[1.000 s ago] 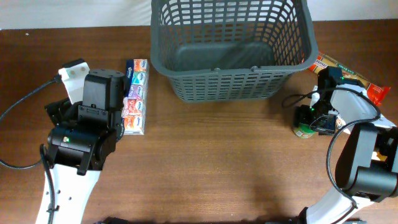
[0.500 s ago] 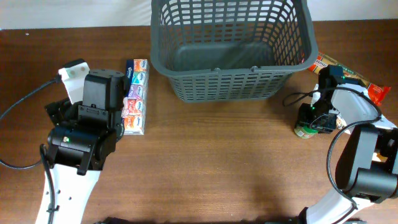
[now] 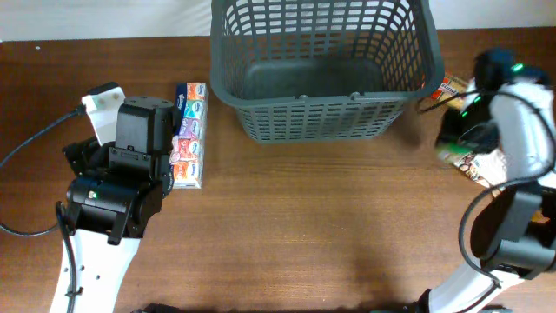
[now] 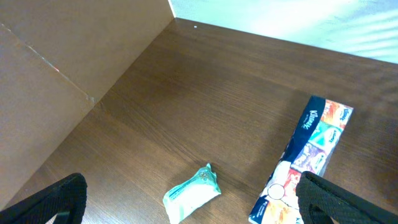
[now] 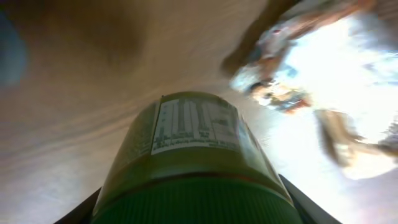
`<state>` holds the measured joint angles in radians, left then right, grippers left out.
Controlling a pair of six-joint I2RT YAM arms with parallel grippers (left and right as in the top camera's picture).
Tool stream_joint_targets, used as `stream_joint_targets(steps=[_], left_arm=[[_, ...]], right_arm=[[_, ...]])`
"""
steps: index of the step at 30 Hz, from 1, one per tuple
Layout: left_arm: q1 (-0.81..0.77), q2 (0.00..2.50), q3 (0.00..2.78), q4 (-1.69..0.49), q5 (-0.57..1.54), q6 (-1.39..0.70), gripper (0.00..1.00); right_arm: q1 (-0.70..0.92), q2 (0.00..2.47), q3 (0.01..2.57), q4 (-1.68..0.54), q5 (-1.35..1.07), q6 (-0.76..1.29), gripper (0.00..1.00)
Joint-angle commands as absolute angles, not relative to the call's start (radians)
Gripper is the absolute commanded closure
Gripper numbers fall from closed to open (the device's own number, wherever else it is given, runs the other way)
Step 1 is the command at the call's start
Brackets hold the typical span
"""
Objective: Pack container
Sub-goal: 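Lift the green-lidded jar off the table with the right gripper, then carry the jar over the basket with the right gripper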
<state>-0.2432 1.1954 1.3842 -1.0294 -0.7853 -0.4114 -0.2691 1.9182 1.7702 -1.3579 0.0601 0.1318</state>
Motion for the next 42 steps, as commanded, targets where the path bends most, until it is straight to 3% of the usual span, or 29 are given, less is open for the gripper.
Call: stream_joint_targets(steps=[1,10,16,26,35,42], left_arm=[[-0.237,1.199,1.398,-1.031,-0.789,-0.421,0.0],[-0.237,1.199,1.398,-1.031,-0.789,-0.421,0.0],[-0.237,1.199,1.398,-1.031,-0.789,-0.421,0.0],[-0.237,1.199,1.398,-1.031,-0.789,-0.421,0.0],[-0.237,1.199,1.398,-1.031,-0.789,-0.421,0.0],[-0.237,1.199,1.398,-1.031,-0.789,-0.421,0.0]], right_arm=[[-0.334,1.906,1.935,-1.423,0.107,0.167,0.96],[-0.506,1.898,2.361,-1.69,0.037,0.226,0.96],[-0.489,1.843,2.551,-1.698,-0.09,0.22,0.96],[-0.307,1.834,2.851,-1.53,-0.498,0.291,0.96],[-0.026,1.856,2.839,-1.25,-0.465,0.323,0.96],[0.125,1.962,2.83,-1.205,-0.329,0.292,0.96]])
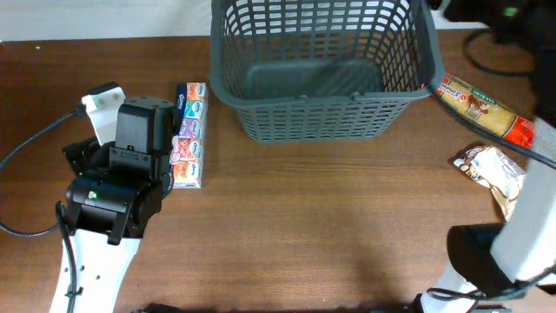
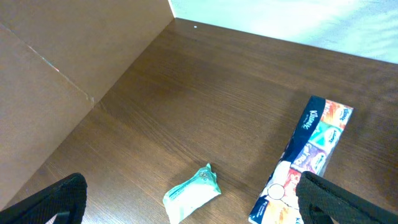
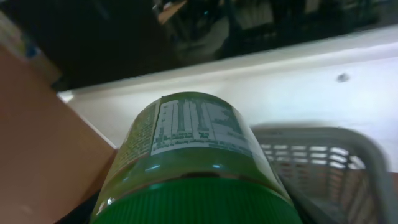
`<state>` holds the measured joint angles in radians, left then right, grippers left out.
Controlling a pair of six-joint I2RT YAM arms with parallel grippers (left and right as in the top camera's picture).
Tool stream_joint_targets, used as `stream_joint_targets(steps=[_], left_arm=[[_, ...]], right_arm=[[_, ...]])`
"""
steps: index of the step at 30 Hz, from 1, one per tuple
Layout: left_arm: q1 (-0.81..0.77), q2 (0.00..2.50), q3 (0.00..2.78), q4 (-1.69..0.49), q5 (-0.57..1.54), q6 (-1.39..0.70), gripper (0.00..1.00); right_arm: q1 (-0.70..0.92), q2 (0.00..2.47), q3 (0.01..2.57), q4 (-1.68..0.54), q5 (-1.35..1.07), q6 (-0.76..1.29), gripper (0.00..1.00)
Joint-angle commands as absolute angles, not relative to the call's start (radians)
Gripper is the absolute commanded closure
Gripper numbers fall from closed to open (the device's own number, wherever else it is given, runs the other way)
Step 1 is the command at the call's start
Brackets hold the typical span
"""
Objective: Pack container
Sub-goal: 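Carry the jar over the basket with the right gripper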
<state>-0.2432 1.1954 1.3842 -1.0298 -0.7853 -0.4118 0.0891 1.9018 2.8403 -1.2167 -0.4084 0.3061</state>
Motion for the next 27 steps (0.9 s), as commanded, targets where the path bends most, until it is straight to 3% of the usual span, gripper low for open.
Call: stream_joint_targets(steps=[1,13,27], left_arm=[[-0.237,1.199,1.398,-1.031,-0.79,-0.421,0.0],[-0.237,1.199,1.398,-1.031,-0.789,-0.421,0.0],[-0.237,1.199,1.398,-1.031,-0.789,-0.421,0.01]], right_arm=[[0.139,1.99,2.83,-1.204,-0.328,0.284,0.96],[0.184,2.318,2.83,-1.296,-0.232,0.22,0.96],[0.181,2.431,2.82,-1.411,-0.051,0.187,0.96]])
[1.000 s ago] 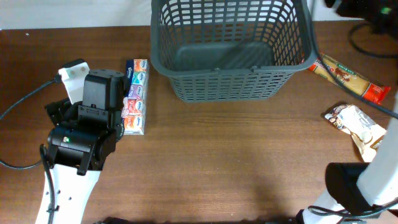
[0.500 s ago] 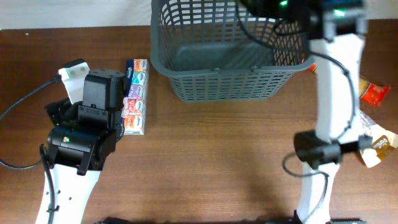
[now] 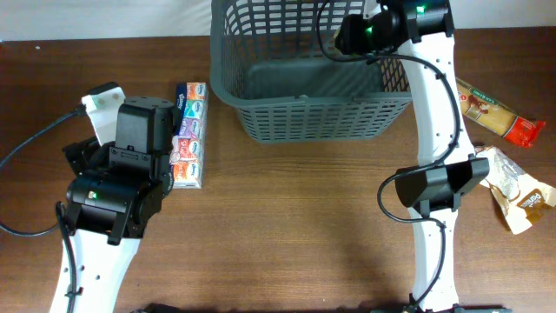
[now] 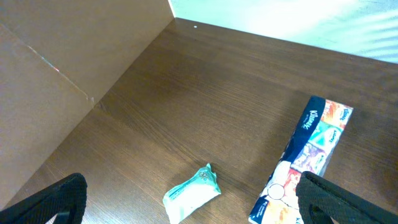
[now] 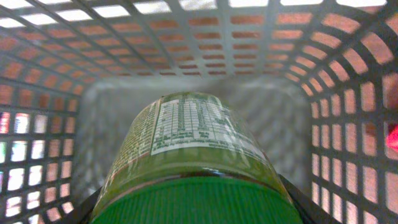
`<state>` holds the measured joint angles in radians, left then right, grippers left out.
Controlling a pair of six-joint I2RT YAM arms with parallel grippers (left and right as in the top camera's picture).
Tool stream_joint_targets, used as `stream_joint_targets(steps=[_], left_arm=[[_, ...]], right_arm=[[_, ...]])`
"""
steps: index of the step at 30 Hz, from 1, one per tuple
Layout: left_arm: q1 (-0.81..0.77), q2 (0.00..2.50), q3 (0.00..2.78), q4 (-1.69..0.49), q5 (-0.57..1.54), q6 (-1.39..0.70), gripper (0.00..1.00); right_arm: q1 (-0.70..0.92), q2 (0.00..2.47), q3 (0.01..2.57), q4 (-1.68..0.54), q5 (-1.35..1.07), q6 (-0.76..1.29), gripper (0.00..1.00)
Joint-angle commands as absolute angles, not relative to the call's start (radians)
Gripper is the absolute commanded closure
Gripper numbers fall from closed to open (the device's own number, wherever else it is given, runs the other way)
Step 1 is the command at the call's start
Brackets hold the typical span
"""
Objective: Pack container
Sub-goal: 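Carry the jar over the basket with the right gripper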
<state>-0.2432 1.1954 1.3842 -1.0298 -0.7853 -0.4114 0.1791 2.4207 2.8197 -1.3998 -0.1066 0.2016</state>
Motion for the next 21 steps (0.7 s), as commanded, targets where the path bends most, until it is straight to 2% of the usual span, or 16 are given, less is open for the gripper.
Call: stream_joint_targets(steps=[1,21], left_arm=[[-0.237,1.199,1.398,-1.031,-0.789,-0.421,0.0],[-0.237,1.199,1.398,-1.031,-0.789,-0.421,0.0]], right_arm=[[0.181,2.439,2.818,-1.419,-0.039,0.187,0.96],[0.181,2.497,2.64,-1.481,-0.006,0.187,0.96]])
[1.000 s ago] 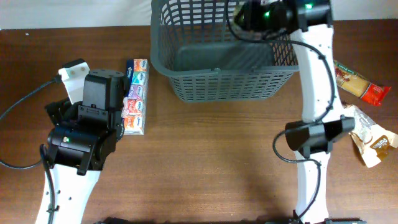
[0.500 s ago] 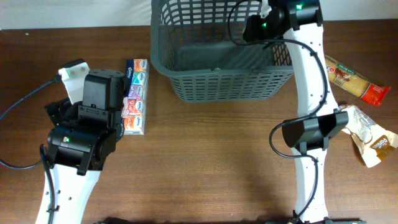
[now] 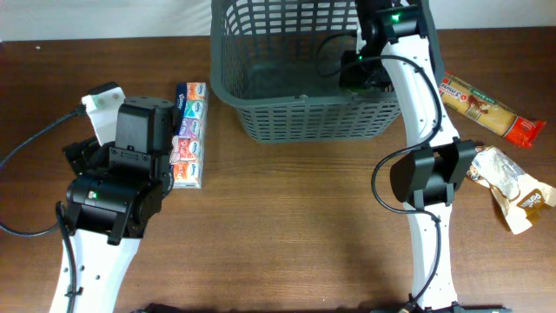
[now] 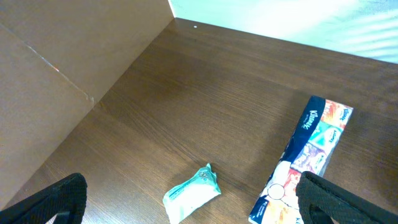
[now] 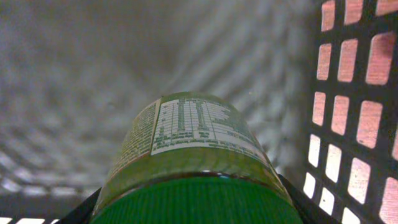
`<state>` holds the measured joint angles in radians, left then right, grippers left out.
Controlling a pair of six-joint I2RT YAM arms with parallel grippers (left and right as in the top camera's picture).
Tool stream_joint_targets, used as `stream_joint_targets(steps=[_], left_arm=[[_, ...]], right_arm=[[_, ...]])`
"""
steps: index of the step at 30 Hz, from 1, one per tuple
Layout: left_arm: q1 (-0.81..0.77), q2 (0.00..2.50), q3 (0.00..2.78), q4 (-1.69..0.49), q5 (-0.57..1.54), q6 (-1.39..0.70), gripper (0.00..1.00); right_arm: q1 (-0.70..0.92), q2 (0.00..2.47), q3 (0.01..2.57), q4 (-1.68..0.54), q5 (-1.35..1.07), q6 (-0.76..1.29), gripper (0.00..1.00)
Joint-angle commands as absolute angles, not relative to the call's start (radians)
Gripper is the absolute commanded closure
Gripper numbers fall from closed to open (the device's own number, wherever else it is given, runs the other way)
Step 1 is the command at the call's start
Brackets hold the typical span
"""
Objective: Pack container
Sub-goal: 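Carry the jar over the basket with the right gripper, then lower the jar into the basket and open the right gripper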
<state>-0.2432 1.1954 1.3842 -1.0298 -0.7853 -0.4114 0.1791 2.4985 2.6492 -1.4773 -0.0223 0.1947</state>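
A green jar [image 5: 193,155] with a green lid and a nutrition label is gripped by my right gripper [image 5: 189,211], shut on it near the lid. It hangs low inside the grey plastic basket [image 3: 261,122], close to the basket's right wall [image 5: 348,124] and just above the floor. In the overhead view the right gripper [image 3: 354,71] reaches into the basket's right half. My left gripper [image 4: 199,199] stands open above the table, its fingers [image 4: 59,198] wide apart, over a small teal packet [image 4: 191,194] and next to a Kleenex tissue multipack [image 4: 314,152].
The tissue multipack [image 3: 189,135] lies left of the basket, beside the left arm. A long red-and-tan package [image 3: 486,108] and a crinkled snack bag [image 3: 512,196] lie on the table to the right of the basket. The brown table [image 3: 304,226] runs to the front.
My right gripper has dropped with the jar from above the basket's opening to low inside it by the right wall. The left arm has not moved.
My right gripper held the green jar down at the table's right side beside the snack bags. Then it had the jar raised high beyond the basket's back right corner, then over the basket's opening, and now inside the basket. The left gripper stayed open throughout.
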Motion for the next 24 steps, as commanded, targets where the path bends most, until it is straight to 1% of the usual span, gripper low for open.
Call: stream_joint_targets(steps=[1,10,20,21,24], left_arm=[[-0.237,1.199,1.398,-1.031,-0.789,-0.421,0.0],[-0.237,1.199,1.398,-1.031,-0.789,-0.421,0.0],[-0.237,1.199,1.398,-1.031,-0.789,-0.421,0.0],[-0.237,1.199,1.398,-1.031,-0.789,-0.421,0.01],[-0.237,1.199,1.398,-1.031,-0.789,-0.421,0.0]], right_arm=[[0.181,2.498,2.64,-1.485,-0.006,0.187,0.96],[0.181,2.498,2.64,-1.505,-0.002,0.187,0.93],[0.181,2.514,2.606,-1.504,-0.002,0.187,0.93],[0.181,2.514,2.601,-1.504,-0.002,0.187,0.91],[0.181,2.514,2.594,-1.505,-0.002,0.187,0.8]])
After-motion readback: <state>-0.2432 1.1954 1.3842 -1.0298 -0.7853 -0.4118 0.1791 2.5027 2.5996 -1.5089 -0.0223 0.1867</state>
